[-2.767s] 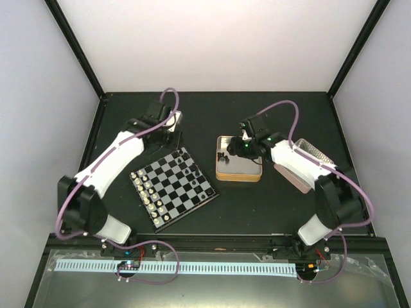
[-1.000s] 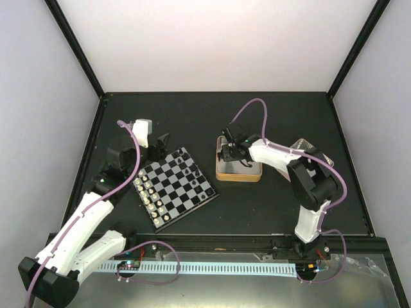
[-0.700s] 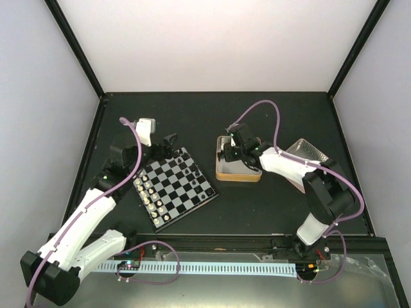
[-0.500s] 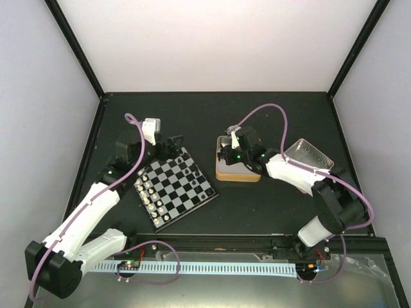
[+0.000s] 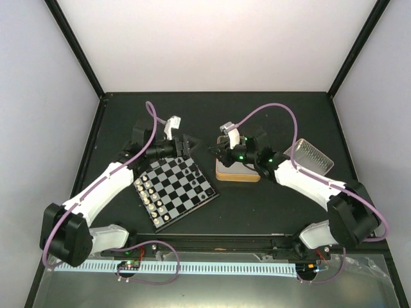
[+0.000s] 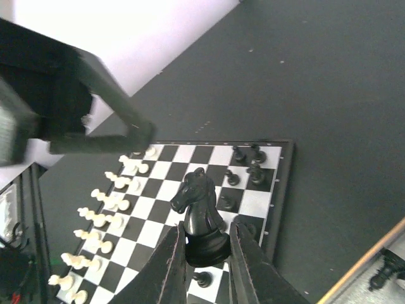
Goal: Set up the chess pieces on the board
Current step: Place the chess piece on the chessboard.
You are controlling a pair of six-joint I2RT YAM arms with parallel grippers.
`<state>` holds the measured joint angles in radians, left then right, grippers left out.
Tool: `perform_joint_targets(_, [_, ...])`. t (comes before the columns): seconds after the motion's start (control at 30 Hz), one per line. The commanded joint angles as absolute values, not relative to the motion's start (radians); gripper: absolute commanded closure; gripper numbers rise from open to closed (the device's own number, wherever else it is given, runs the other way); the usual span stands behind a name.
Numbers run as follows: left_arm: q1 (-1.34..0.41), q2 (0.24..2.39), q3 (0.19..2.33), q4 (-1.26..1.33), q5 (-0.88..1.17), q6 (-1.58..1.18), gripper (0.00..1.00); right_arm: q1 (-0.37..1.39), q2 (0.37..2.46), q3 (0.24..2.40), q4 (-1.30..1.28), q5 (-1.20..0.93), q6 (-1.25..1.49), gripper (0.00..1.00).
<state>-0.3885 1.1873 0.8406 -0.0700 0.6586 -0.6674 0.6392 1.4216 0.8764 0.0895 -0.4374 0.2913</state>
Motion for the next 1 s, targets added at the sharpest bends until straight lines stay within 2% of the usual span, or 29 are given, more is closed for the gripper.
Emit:
perform_joint_targets(0.0, [-0.411,1.228,0.905,-0.010,0.815,-0.797,0.35,0.662,1.380,0.884,0.127,-0.501,0.253,0.89])
perform_joint_targets(0.1, [-0.419,1.243,0.927,-0.027,0.799,-0.805,0.39,0.678,1.375,0.892,0.107,-0.485,0.234,0.89])
perform_joint_targets(0.23, [-0.421,1.274,0.952,-0.078,0.798,-0.823,0.51,0.700,1.370,0.899,0.083,-0.424,0.208,0.89])
perform_joint_targets(0.43, [-0.427,1.321,0.953,-0.095,0.796,-0.847,0.61,0.729,1.360,0.902,0.077,-0.326,0.184,0.89])
perform_joint_targets(0.77, [-0.428,1.303,0.949,-0.138,0.718,-0.836,0.58,0.739,1.331,0.885,0.103,-0.219,0.182,0.90])
perform_joint_targets(0.97, [-0.428,1.315,0.954,-0.135,0.733,-0.842,0.57,0.742,1.320,0.883,0.108,-0.233,0.175,0.89])
